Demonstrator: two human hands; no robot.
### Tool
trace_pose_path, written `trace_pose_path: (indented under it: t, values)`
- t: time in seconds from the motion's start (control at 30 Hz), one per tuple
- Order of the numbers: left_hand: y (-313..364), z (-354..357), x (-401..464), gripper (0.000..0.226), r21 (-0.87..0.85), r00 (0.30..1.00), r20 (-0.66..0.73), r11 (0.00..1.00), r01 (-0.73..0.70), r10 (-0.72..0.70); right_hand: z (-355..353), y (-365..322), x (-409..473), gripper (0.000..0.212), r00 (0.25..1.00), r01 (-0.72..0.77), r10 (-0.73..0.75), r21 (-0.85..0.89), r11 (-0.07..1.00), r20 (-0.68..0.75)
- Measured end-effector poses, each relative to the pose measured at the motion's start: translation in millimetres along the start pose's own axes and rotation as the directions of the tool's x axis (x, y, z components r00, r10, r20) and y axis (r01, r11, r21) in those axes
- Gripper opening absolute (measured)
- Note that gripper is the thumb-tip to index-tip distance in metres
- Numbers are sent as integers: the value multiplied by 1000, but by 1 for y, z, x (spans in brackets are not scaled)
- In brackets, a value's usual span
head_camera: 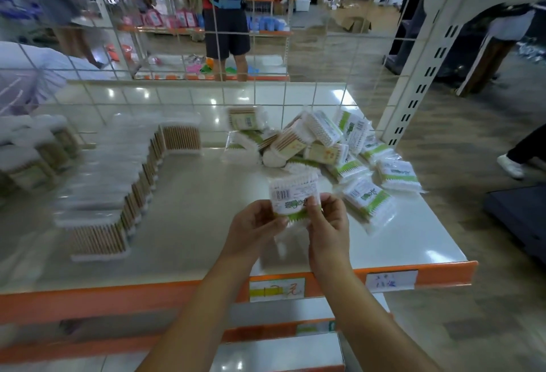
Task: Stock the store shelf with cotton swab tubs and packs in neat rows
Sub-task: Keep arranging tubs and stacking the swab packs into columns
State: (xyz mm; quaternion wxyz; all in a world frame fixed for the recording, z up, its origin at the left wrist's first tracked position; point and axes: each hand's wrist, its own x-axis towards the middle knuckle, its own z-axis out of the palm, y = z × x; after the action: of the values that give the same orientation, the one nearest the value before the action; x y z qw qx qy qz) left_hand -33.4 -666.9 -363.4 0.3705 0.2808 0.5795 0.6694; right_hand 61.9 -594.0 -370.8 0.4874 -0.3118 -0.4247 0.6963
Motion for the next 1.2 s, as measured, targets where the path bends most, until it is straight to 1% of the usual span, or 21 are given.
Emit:
trace_pose_path:
  t: [0.1, 0.17, 0.23, 0.33, 0.4, 0.47, 0.5, 0.57, 0.63, 0.67, 0.73, 0.8, 0.87, 0.9, 1.0, 1.13, 1.2]
  values:
    - [4, -2, -2, 26, -26, 999, -27, 999, -29, 28, 0, -7, -3, 9, 1000, 18, -18, -29, 999, 11]
    - [16, -6, -3, 31, 4, 995, -32, 996, -93, 94, -2, -15, -3, 7, 1000, 19, -18, -36, 999, 23]
    - [34, -13, -1, 33, 34, 986, -7, 985, -167, 167, -5, -25, 0, 15, 998, -4, 7, -45, 999, 56]
    - [58, -21, 5, 42, 69, 975, 55, 973, -220, 216, -10, -37, 4, 21, 985, -48, 62, -88, 995, 158]
    - [65, -22, 7, 47, 166, 968, 124, 957, -237, 218, -8, -42, 4, 28, 968, -58, 87, -127, 990, 236]
    - [68, -22, 8, 51, 262, 967, 185, 939, -223, 178, -5, -45, 0, 37, 940, -76, 133, -187, 979, 314]
    - [68, -21, 7, 50, 290, 967, 203, 934, -208, 152, -5, -43, -2, 36, 923, -74, 157, -240, 968, 352]
    - [64, -19, 7, 49, 323, 967, 223, 926, -195, 125, -6, -40, -5, 26, 895, -16, 175, -363, 932, 410]
    - [59, -17, 7, 47, 349, 969, 219, 919, -186, 113, -10, -39, -6, 26, 886, 33, 168, -419, 907, 433]
    - [56, -18, 7, 46, 338, 973, 206, 925, -174, 108, -11, -39, -5, 26, 882, 34, 165, -409, 912, 441]
    - [50, -22, 7, 43, 250, 985, 156, 962, -106, 68, -12, -38, -4, 23, 887, 21, 140, -342, 940, 439]
    - [42, -25, 5, 46, 78, 993, 115, 997, 0, -9, -10, -36, -2, 20, 926, -13, 102, -240, 971, 363]
    - [31, -23, 1, 47, -98, 991, 94, 989, 107, -97, -6, -32, 2, 22, 965, -37, 77, -158, 987, 251]
    - [26, -21, -1, 47, -140, 987, 88, 980, 143, -132, -4, -31, 4, 25, 975, -40, 68, -134, 990, 211]
    - [16, -18, -3, 45, -136, 984, 89, 976, 168, -157, 2, -26, 8, 27, 984, -5, 25, -113, 994, 178]
    - [13, -19, 0, 37, -146, 984, 95, 975, 165, -152, 1, -15, 10, 16, 979, 131, -91, -222, 966, 181]
    - [10, -19, 1, 34, -152, 984, 92, 975, 164, -152, -1, -13, 11, 17, 975, 160, -115, -247, 956, 188]
